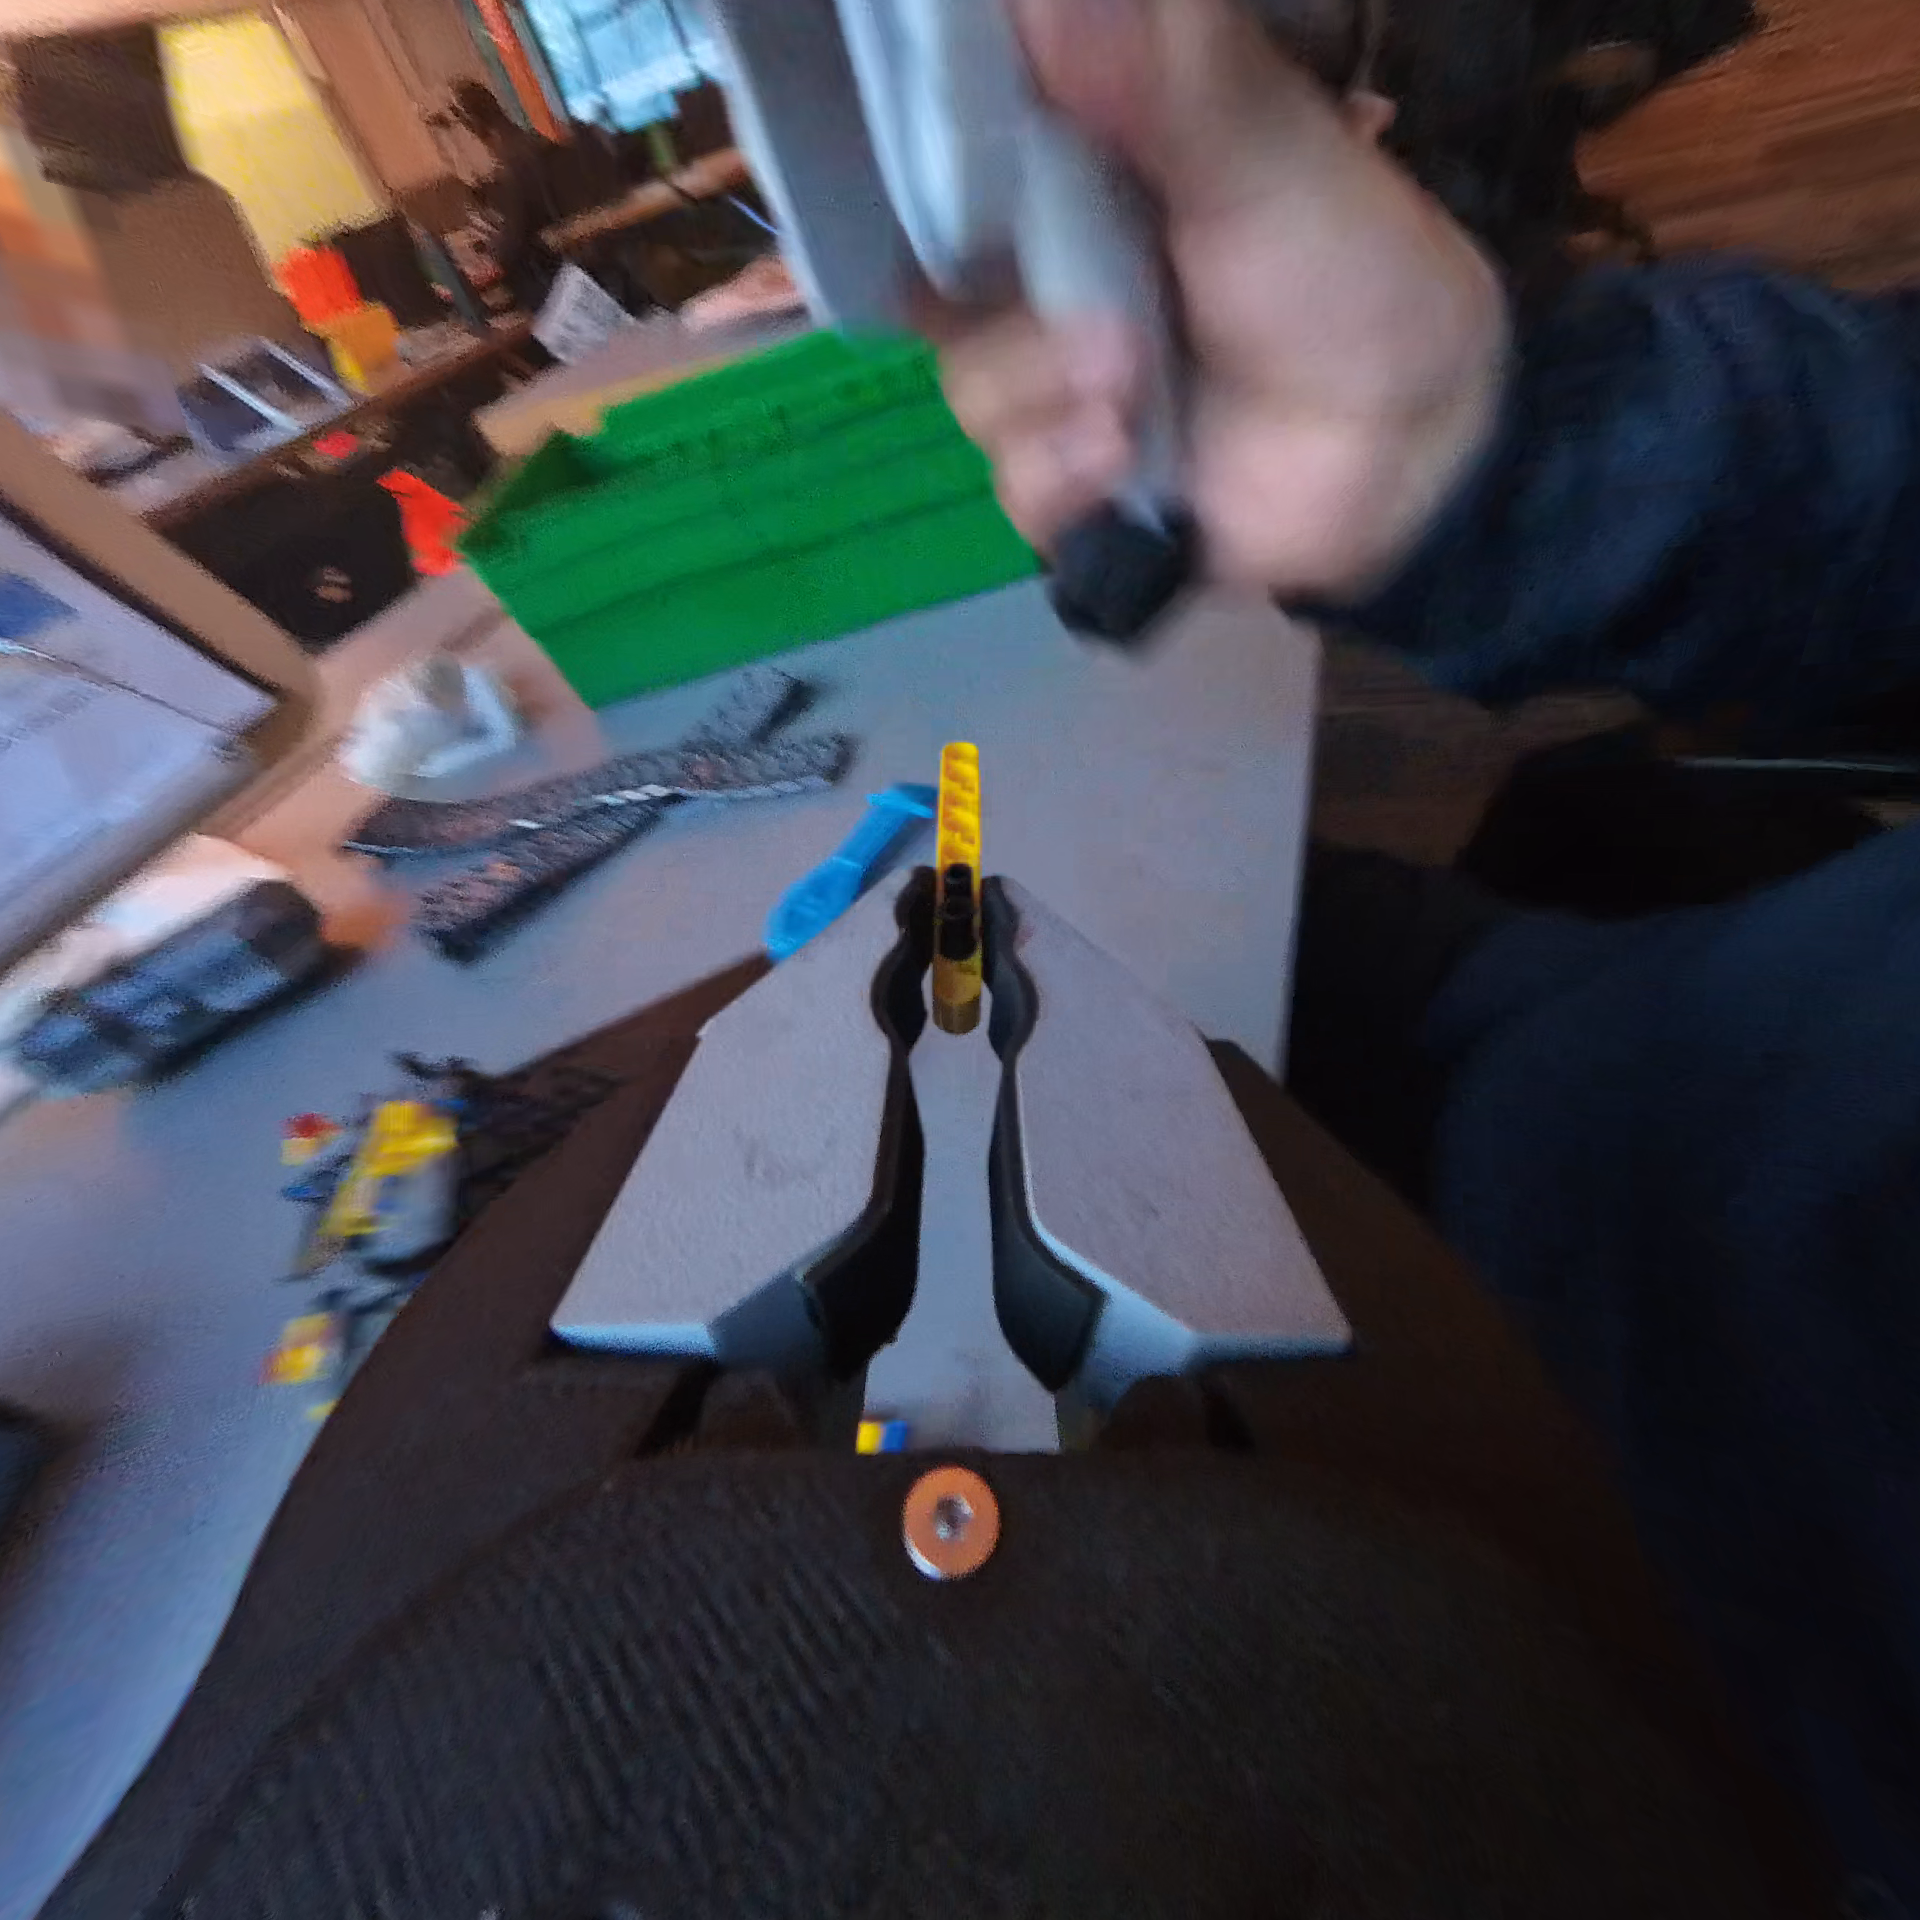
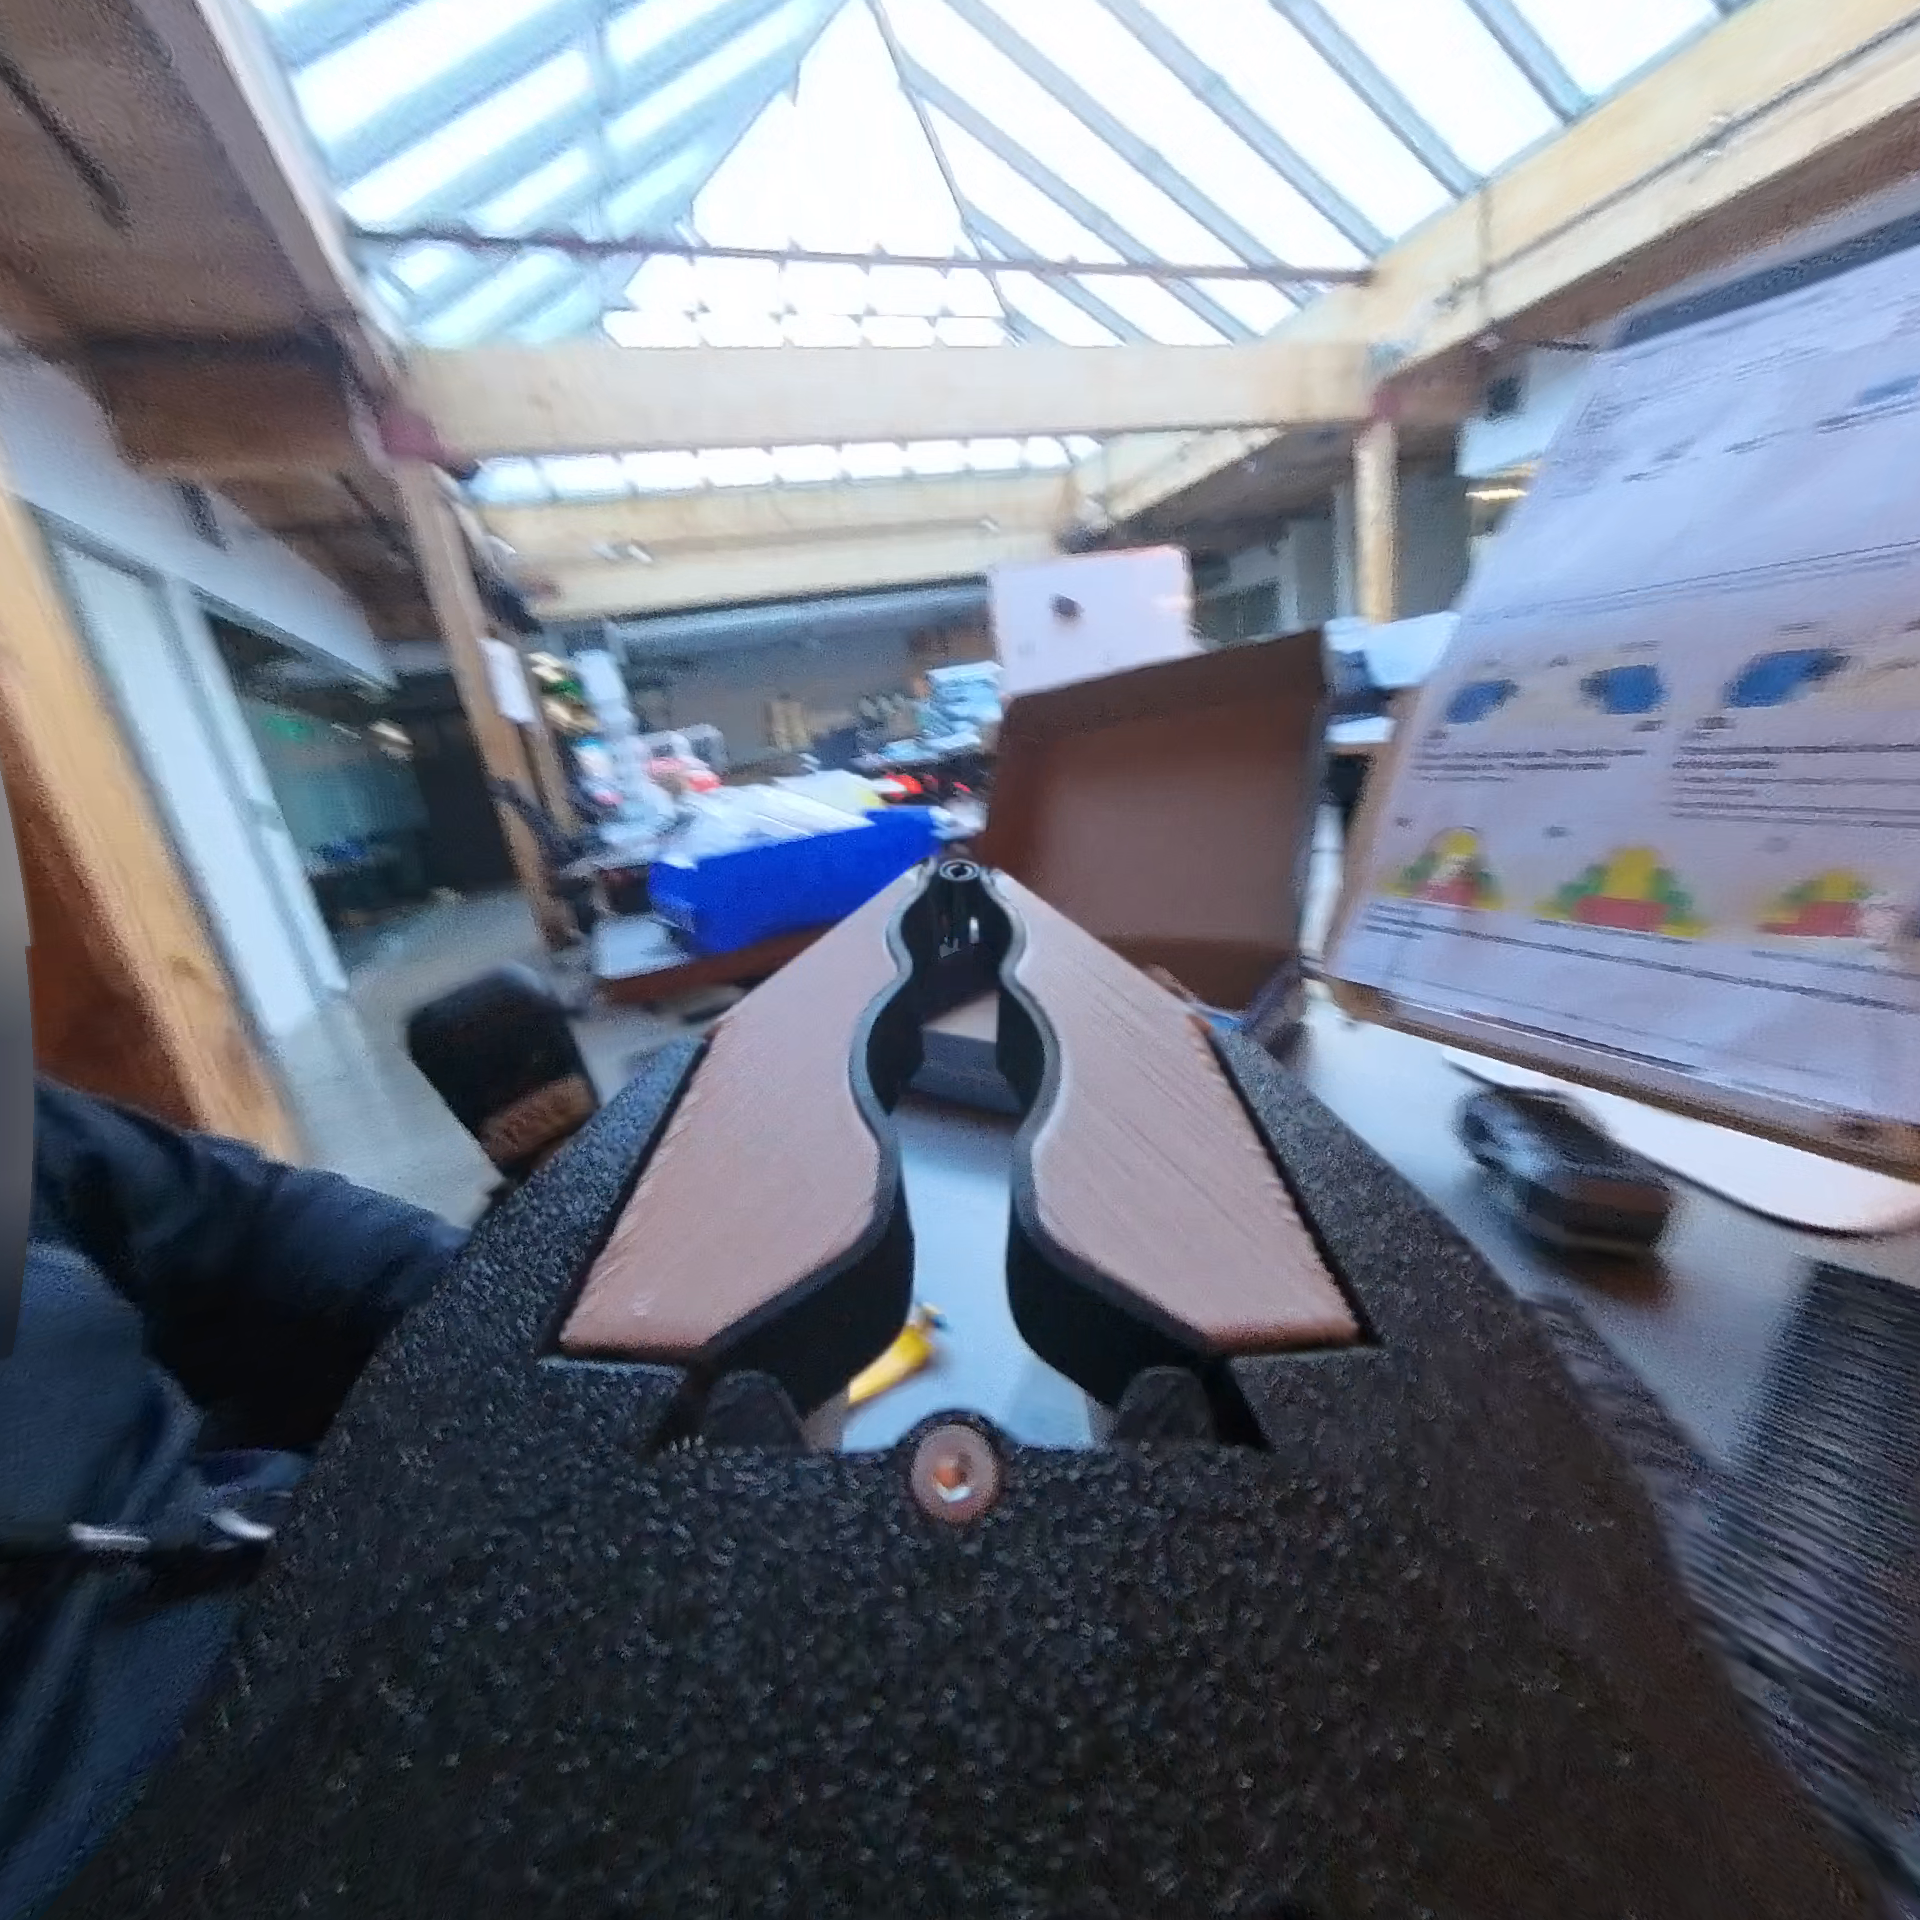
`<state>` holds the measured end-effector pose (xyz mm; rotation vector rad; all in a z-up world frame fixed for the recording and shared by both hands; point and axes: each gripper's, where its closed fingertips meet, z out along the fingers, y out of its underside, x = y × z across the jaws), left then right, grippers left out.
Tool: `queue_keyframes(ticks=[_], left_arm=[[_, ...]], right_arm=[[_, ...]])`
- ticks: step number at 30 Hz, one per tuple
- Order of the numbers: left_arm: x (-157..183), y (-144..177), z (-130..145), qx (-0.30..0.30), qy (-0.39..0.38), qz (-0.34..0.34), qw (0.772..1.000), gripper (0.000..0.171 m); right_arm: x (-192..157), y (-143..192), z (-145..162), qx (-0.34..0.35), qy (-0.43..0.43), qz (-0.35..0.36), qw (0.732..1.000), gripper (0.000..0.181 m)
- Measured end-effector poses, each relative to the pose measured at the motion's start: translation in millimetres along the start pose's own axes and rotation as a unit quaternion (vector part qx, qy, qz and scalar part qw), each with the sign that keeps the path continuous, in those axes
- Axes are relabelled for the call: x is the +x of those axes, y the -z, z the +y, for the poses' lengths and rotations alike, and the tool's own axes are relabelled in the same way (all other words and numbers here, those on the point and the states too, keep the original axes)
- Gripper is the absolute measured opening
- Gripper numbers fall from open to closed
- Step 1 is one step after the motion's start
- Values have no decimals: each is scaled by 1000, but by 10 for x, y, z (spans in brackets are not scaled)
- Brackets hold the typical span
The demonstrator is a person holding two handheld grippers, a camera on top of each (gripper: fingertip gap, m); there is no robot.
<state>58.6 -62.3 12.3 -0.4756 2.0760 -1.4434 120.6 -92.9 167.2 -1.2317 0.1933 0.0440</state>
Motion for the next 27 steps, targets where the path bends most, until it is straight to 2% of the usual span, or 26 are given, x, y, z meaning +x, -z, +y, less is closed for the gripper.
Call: queue_keyframes(ticks=[2,4,7,10,12,16,18,20,21,27], left_arm=[[155,-95,35,0,23,38,999,6],[44,-77,-114,19,16,23,999,6],[-87,-25,-162,33,30,9,999,6],[-161,-14,-109,27,23,-10,999,5],[-194,-28,-82,17,20,-14,1000,5],[-230,-65,56,-13,14,-16,1000,6],[-226,-81,117,-24,17,-13,999,6],[-236,-101,180,-36,17,-13,999,6],[-239,-115,206,-40,15,-14,999,6],[-147,-205,346,-72,-1,3,997,6]], right_arm=[[83,109,-16,-20,33,26,999,4],[95,115,89,-44,26,24,998,4],[130,77,246,-78,24,15,997,4],[188,93,556,-167,32,2,985,5],[384,213,866,-255,60,29,965,5],[659,649,1569,-436,47,41,898,5],[789,787,1785,-473,56,55,877,5],[775,855,1942,-505,62,35,860,7],[756,883,1997,-519,75,24,851,14],[714,1082,2103,-562,158,-17,812,26]])
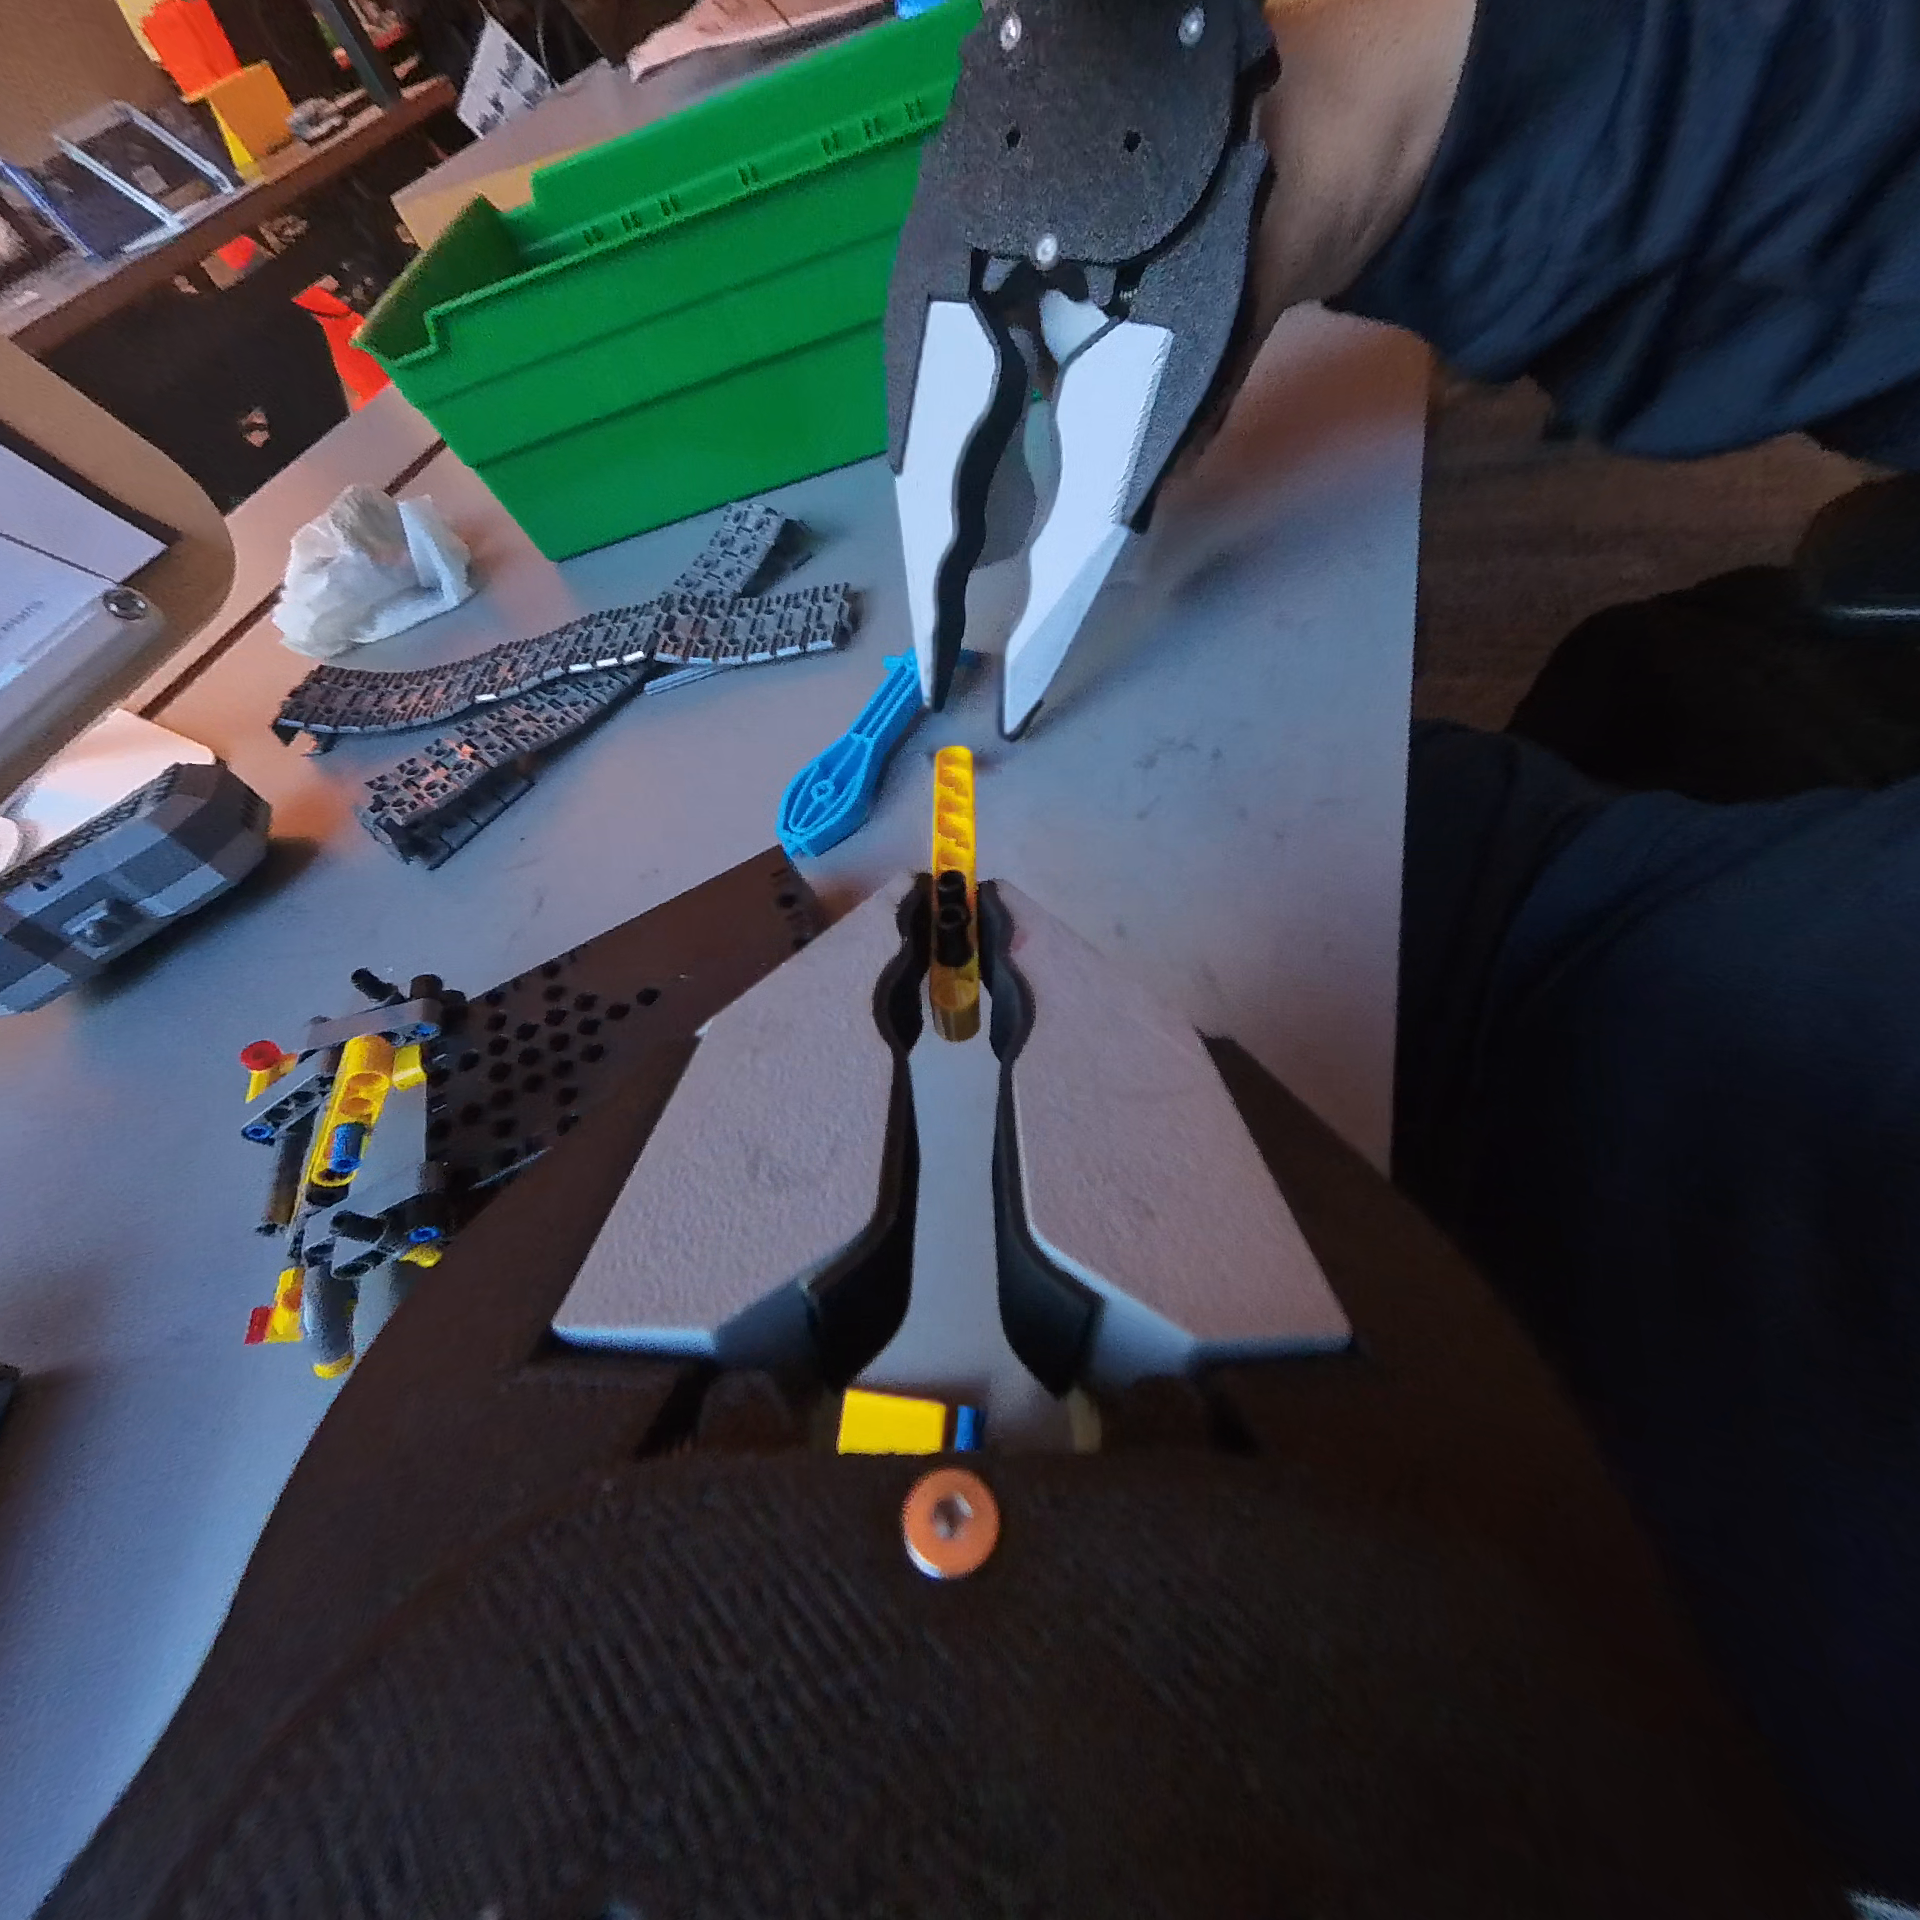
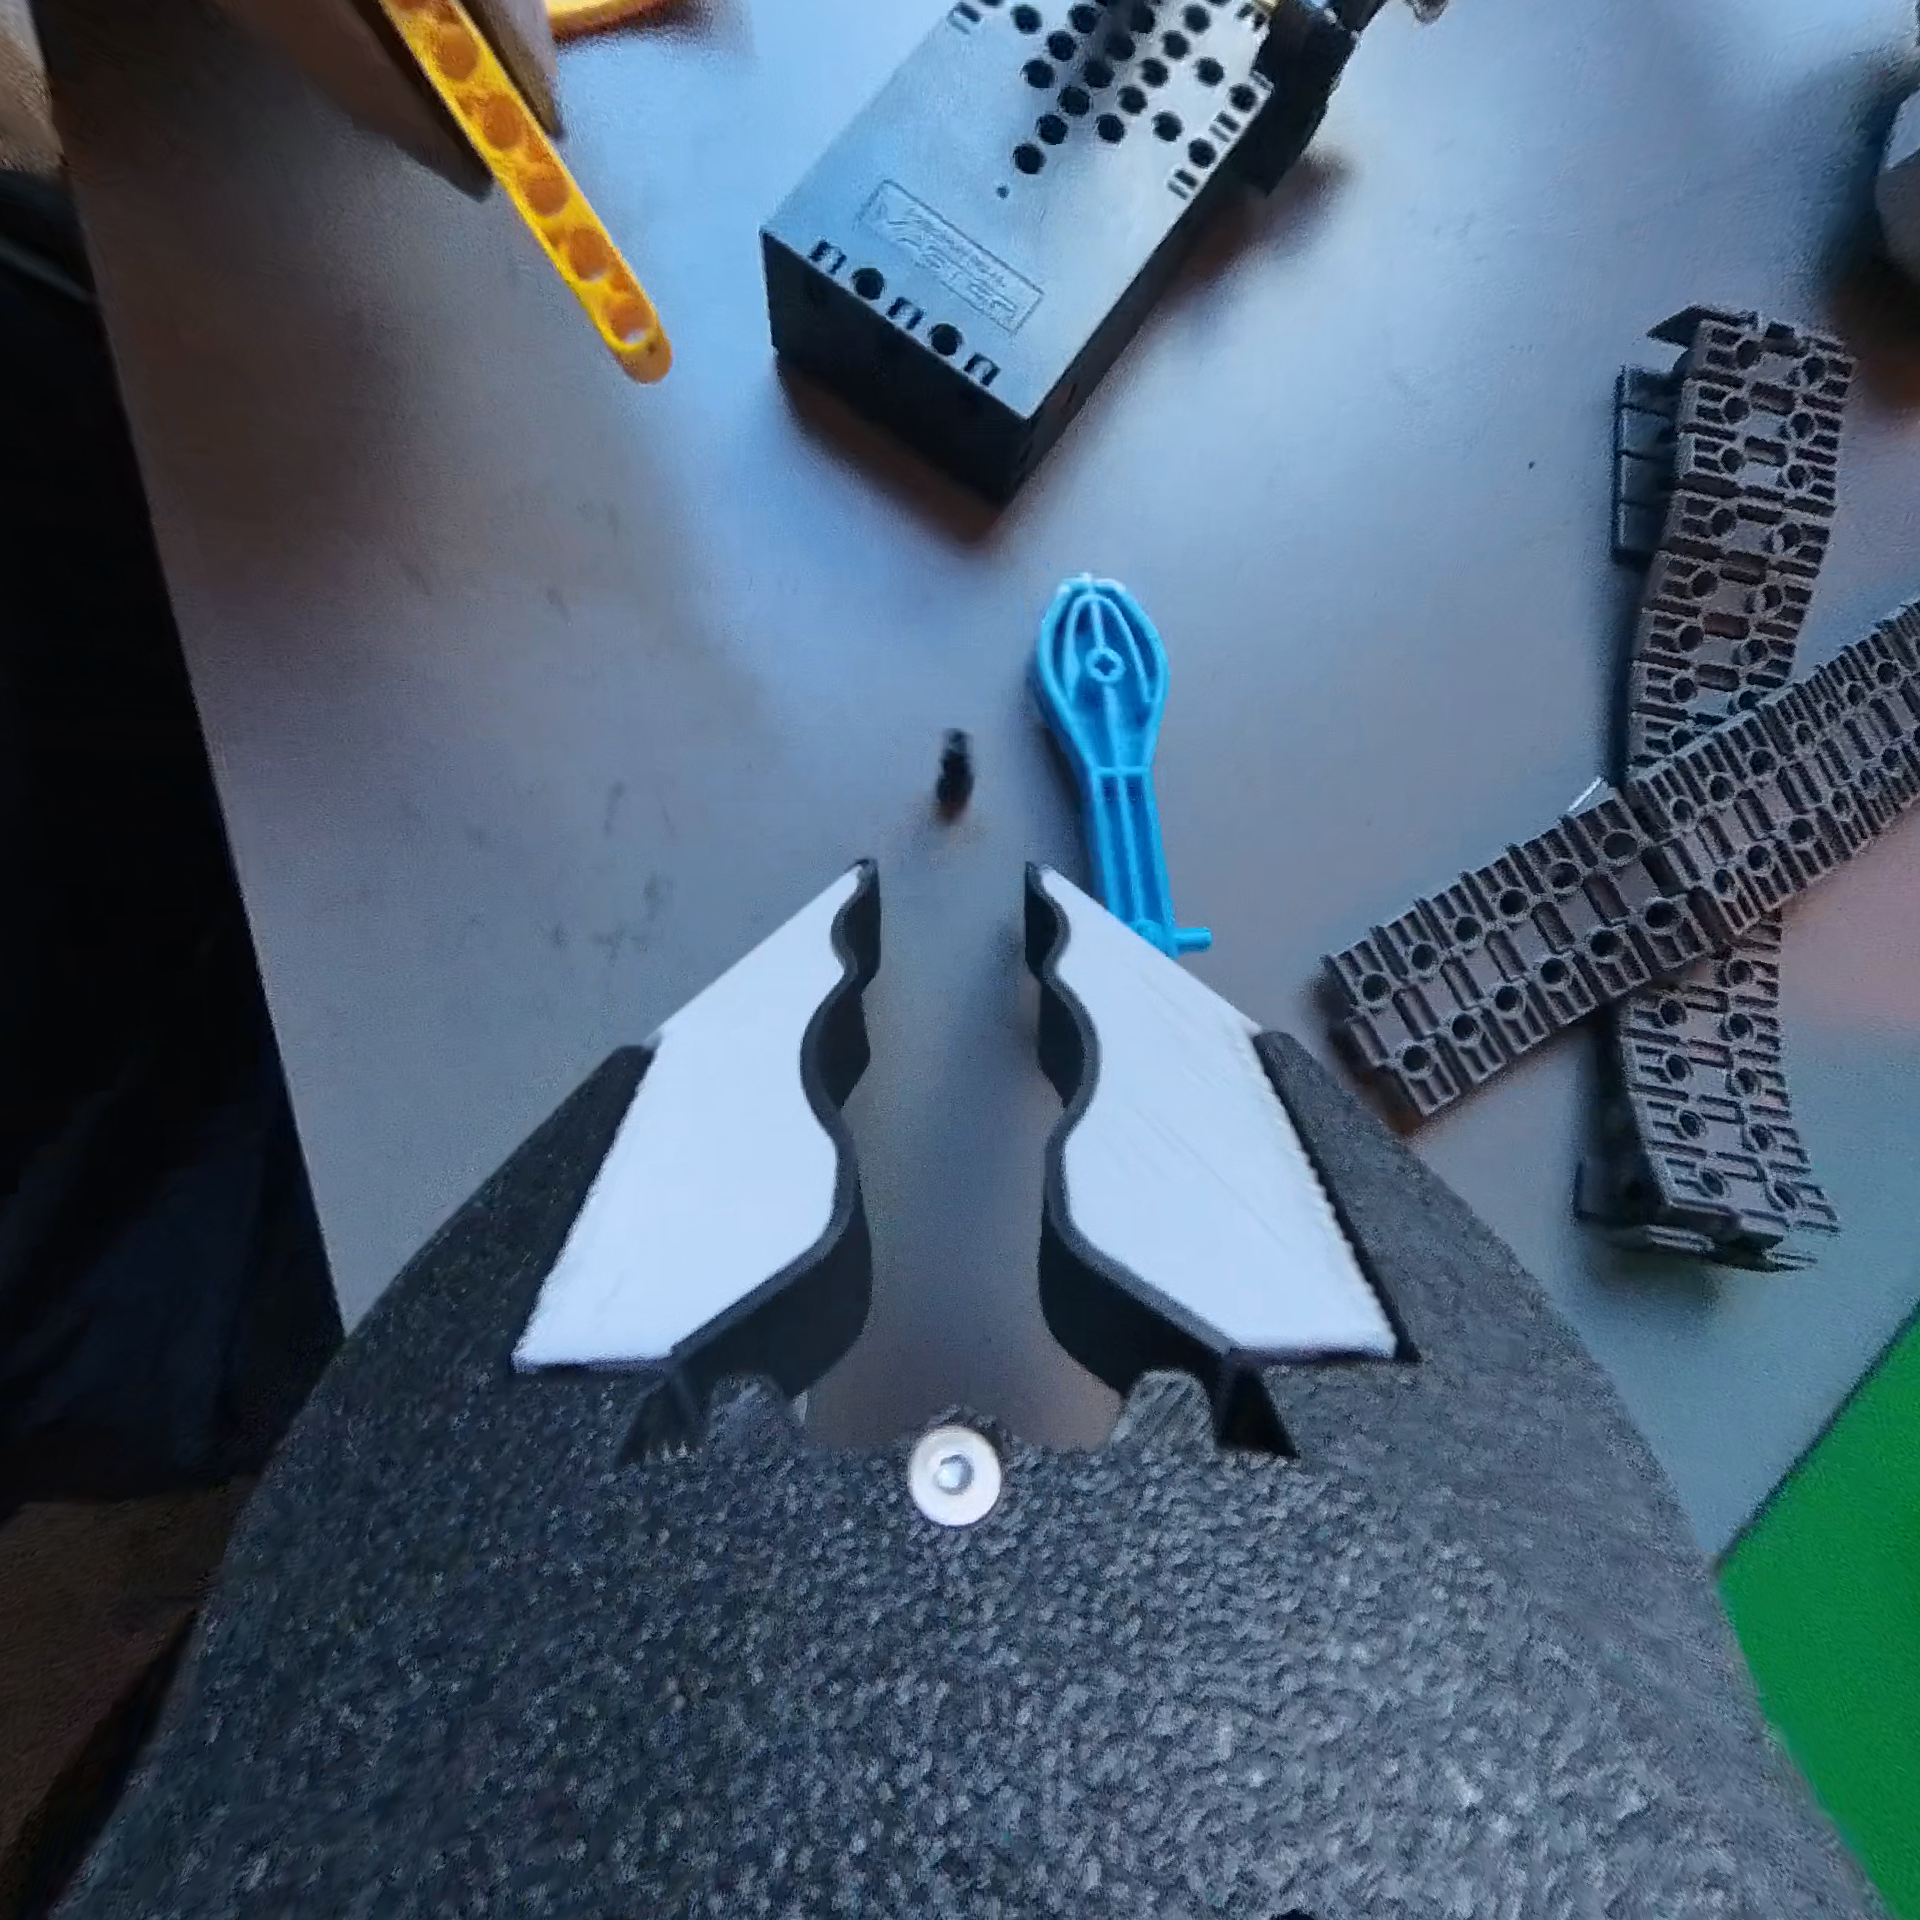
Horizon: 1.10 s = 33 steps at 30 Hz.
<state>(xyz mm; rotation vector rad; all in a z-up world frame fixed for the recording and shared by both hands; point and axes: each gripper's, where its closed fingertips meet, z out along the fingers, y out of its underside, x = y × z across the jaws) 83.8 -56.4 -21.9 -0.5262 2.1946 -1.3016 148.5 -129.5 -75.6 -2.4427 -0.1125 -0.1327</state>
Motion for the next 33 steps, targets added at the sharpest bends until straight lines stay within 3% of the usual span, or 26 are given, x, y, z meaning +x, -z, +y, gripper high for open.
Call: queue_keyframes(ticks=[11,17,21,27,29,33], left_arm=[[101,-90,166,-62,-38,9,997,6],[129,-176,472,-162,-43,15,986,7],[93,-177,475,-164,-37,4,986,9],[54,-163,456,-156,-16,2,988,34],[35,-157,442,-153,-8,-2,988,41],[28,-129,233,-102,-2,-16,995,33]], right_arm=[[-35,22,-20,-14,28,8,999,23],[-59,45,-135,22,9,-7,1000,21],[-53,8,-212,46,-22,-19,999,13],[-67,-38,-229,50,-45,-32,997,3],[-112,17,-363,87,-72,-58,992,3],[-243,133,-720,175,-139,-131,966,3]])
